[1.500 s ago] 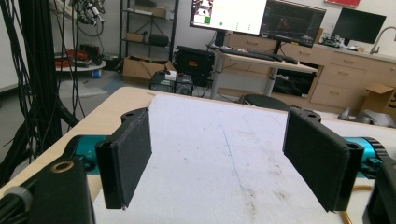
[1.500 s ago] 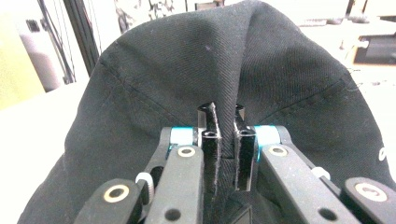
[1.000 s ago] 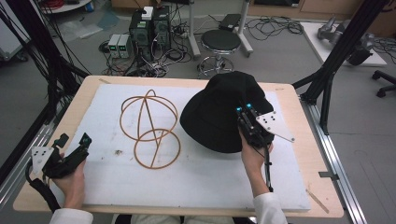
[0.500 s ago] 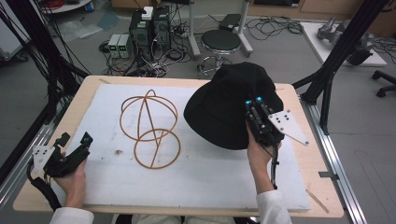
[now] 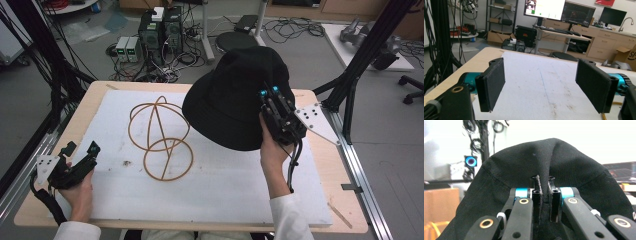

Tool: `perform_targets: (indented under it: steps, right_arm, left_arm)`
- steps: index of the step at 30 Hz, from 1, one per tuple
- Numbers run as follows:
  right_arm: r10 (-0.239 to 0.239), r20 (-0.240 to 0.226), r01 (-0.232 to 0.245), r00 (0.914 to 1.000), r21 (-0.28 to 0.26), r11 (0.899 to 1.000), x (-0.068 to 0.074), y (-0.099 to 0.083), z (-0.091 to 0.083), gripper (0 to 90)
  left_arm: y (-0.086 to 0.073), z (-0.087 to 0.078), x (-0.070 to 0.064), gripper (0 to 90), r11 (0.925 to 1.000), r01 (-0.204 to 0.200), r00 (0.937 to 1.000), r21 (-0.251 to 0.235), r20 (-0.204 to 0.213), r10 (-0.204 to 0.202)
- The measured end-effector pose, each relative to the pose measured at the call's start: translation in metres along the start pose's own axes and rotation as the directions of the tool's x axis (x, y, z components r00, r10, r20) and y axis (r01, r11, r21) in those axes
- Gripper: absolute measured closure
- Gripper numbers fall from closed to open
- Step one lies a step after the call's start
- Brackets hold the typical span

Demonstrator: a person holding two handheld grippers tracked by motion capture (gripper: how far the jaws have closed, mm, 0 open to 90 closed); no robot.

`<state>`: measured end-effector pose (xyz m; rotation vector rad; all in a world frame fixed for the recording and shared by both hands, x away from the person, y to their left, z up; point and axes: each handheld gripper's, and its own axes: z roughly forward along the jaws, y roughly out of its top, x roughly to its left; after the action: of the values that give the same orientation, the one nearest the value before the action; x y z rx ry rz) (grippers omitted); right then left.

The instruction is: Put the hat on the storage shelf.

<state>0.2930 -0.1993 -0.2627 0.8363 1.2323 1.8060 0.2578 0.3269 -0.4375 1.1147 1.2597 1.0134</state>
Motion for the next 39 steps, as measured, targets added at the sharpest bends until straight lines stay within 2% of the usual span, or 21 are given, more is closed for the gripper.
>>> perform_targets:
  steps: [5,12,22,32,39]
  right_arm:
    - [0.017,-0.039,-0.017,0.9991,-0.012,1.0,0.012,0.008,0.011,85.8]
    - [0.05,-0.108,-0.053,0.9929,-0.021,0.998,0.035,0.012,0.028,85.8]
    - [0.07,-0.207,-0.074,0.9759,-0.016,0.997,0.073,0.014,0.053,85.8]
    - [0.027,-0.277,-0.023,0.9606,0.017,1.0,0.116,0.003,0.078,85.8]
    - [0.027,-0.302,-0.002,0.953,0.085,0.996,0.133,-0.015,0.092,85.8]
  left_arm:
    - [0.0,-0.001,0.0,23.8,1.0,0.006,1.0,-0.003,-0.001,-0.006]
    - [0.0,-0.002,0.0,23.8,1.0,0.006,1.0,-0.003,0.0,-0.006]
    - [0.0,-0.004,0.002,23.8,0.9999,0.01,0.9999,0.001,-0.004,-0.01]
    - [0.0,-0.004,0.003,23.9,0.9999,0.013,0.9999,-0.003,-0.005,-0.013]
    - [0.0,-0.006,0.005,23.8,0.9999,0.016,0.9998,-0.003,-0.01,-0.016]
